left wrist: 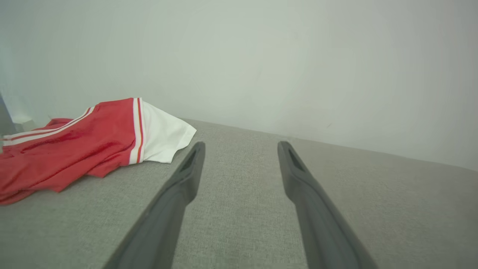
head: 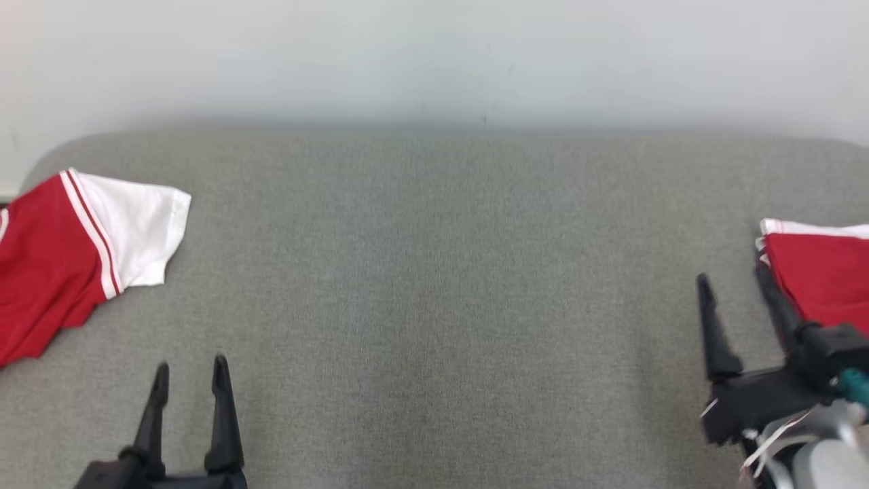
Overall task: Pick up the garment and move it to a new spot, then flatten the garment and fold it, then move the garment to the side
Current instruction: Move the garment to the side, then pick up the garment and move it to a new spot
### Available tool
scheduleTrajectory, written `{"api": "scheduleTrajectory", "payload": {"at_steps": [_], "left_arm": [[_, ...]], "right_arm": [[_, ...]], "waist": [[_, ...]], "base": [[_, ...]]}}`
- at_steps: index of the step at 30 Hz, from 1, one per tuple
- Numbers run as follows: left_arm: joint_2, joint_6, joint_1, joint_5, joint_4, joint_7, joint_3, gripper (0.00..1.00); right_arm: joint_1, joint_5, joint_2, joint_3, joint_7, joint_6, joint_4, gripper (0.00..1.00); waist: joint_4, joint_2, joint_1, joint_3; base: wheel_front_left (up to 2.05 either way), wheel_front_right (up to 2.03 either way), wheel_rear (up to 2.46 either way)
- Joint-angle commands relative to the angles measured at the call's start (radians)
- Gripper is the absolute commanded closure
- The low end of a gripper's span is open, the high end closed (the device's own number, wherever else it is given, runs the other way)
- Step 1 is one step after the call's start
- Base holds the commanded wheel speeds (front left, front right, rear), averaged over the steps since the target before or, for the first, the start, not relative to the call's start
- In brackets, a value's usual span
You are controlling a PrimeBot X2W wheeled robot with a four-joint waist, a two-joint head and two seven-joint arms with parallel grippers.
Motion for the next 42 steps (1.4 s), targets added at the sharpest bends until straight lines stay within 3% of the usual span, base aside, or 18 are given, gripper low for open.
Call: {"api": "scheduleTrajectory", "payload": {"at_steps": [1, 8, 16, 42], "left_arm": [[-0.002, 0.000, 0.028, 0.005, 0.018, -0.003, 0.003, 0.00], [-0.004, -0.002, 0.067, 0.018, 0.071, -0.003, 0.008, 0.00], [-0.004, 0.002, 0.078, 0.018, 0.104, -0.003, 0.013, 0.00], [-0.004, 0.000, 0.082, 0.013, 0.098, -0.003, 0.006, 0.00]], "right_arm": [[0.028, 0.011, 0.022, 0.015, -0.006, -0.002, -0.009, 0.00], [0.098, 0.011, 0.116, 0.058, -0.031, -0.002, 0.016, 0.00], [0.127, -0.040, 0.167, 0.069, -0.067, -0.002, 0.104, 0.00], [0.124, -0.024, 0.183, 0.054, -0.082, -0.003, 0.140, 0.00]], "waist": [[-0.005, 0.0001, 0.0003, -0.080], [-0.019, 0.0001, 0.0003, -0.131], [-0.038, 0.0001, 0.0003, -0.150], [-0.049, 0.0001, 0.0003, -0.137]], "base": [[0.00, 0.00, 0.00], [0.00, 0.00, 0.00], [0.00, 0.00, 0.00], [0.00, 0.00, 0.00]]}}
